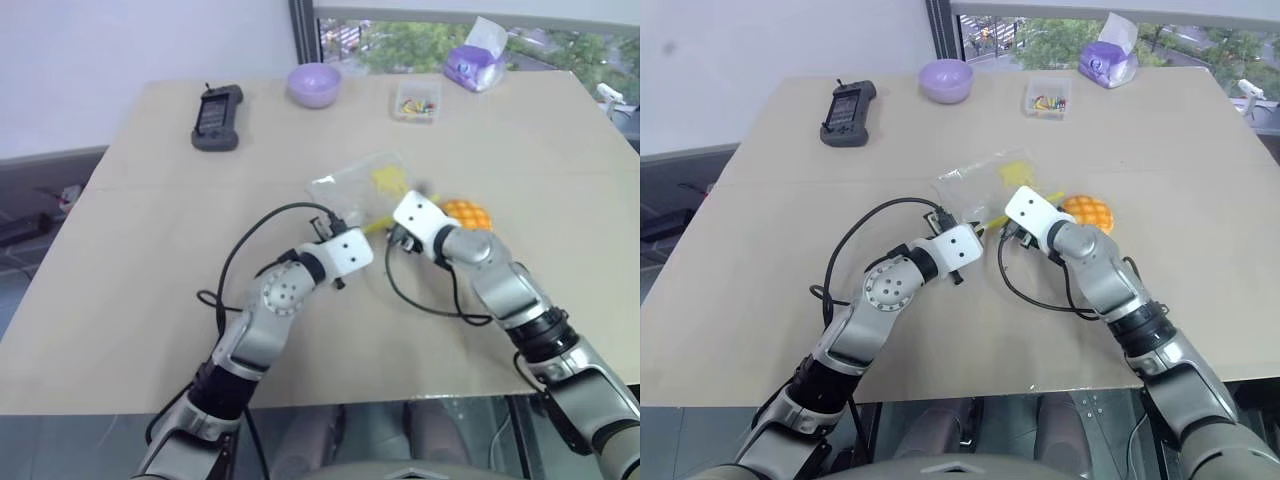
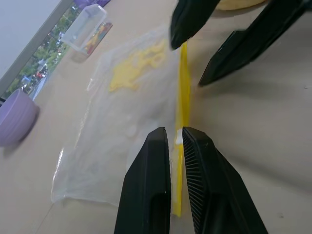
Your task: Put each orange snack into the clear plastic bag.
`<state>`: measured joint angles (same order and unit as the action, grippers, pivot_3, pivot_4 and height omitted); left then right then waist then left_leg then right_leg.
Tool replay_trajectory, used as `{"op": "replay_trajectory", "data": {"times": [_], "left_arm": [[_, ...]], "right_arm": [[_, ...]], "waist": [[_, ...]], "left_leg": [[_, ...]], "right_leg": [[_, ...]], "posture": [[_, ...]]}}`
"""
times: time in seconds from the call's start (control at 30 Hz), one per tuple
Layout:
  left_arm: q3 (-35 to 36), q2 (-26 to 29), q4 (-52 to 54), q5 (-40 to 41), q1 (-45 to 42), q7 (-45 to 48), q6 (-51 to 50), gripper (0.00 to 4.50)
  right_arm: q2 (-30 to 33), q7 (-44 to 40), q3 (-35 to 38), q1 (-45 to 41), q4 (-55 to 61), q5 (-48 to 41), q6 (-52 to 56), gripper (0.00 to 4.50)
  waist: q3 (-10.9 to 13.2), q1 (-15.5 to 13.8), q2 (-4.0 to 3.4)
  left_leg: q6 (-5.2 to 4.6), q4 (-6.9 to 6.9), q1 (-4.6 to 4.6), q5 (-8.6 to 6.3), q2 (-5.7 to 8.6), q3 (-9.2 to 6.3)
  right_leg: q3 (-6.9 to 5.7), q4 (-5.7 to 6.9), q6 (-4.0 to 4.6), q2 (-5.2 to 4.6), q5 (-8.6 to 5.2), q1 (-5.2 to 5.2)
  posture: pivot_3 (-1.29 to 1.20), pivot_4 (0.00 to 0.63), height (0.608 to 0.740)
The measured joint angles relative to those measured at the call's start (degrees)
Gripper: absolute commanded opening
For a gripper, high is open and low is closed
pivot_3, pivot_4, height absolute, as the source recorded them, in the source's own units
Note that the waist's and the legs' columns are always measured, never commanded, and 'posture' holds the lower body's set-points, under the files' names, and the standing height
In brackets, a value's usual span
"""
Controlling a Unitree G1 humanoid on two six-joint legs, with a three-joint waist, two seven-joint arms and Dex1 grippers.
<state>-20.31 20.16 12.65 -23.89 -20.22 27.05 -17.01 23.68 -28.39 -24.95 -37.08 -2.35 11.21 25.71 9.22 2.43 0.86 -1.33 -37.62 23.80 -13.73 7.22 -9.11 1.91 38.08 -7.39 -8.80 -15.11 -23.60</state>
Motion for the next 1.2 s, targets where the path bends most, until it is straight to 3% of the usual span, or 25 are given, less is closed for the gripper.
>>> {"op": "replay_trajectory", "data": {"times": [0.47,0.77,1.13,1.2], "left_arm": [[0.0,0.2,0.0,-0.5,0.7,-0.2,-0.1,0.54],[0.3,0.8,0.0,-0.7,1.4,-0.6,-0.2,0.54],[0.3,0.7,0.0,-0.7,1.4,-0.8,-0.2,0.54],[0.3,0.6,0.0,-0.7,1.4,-0.9,-0.2,0.54]], "right_arm": [[-2.9,-1.5,0.1,-4.7,-13.4,4.4,-11.6,2.23],[0.5,-7.9,0.1,-4.8,-9.8,6.3,-15.1,2.23],[-0.6,-7.5,-1.4,-5.8,-14.7,10.5,-19.5,2.23],[-1.6,-7.0,-1.4,-7.4,-17.4,10.9,-20.3,1.72]], "waist": [[0.0,0.1,0.00],[0.0,0.1,0.00],[0.0,0.1,0.00],[0.0,0.1,0.00]], "left_leg": [[0.00,-0.02,0.00,0.00,0.01,-0.03],[0.00,-0.02,-0.01,0.00,0.01,-0.03],[0.00,-0.02,-0.02,0.00,0.00,-0.02],[0.01,-0.02,-0.03,0.00,-0.01,-0.02]], "right_leg": [[-0.01,0.00,0.00,0.01,0.00,0.01],[-0.01,0.00,0.00,0.01,0.00,0.02],[0.00,0.01,0.00,0.02,0.00,0.02],[0.00,0.01,0.01,0.03,0.00,0.02]], "posture": [[0.00,0.150,0.740],[0.00,0.150,0.740],[0.00,0.150,0.740],[0.00,0.150,0.740]]}}
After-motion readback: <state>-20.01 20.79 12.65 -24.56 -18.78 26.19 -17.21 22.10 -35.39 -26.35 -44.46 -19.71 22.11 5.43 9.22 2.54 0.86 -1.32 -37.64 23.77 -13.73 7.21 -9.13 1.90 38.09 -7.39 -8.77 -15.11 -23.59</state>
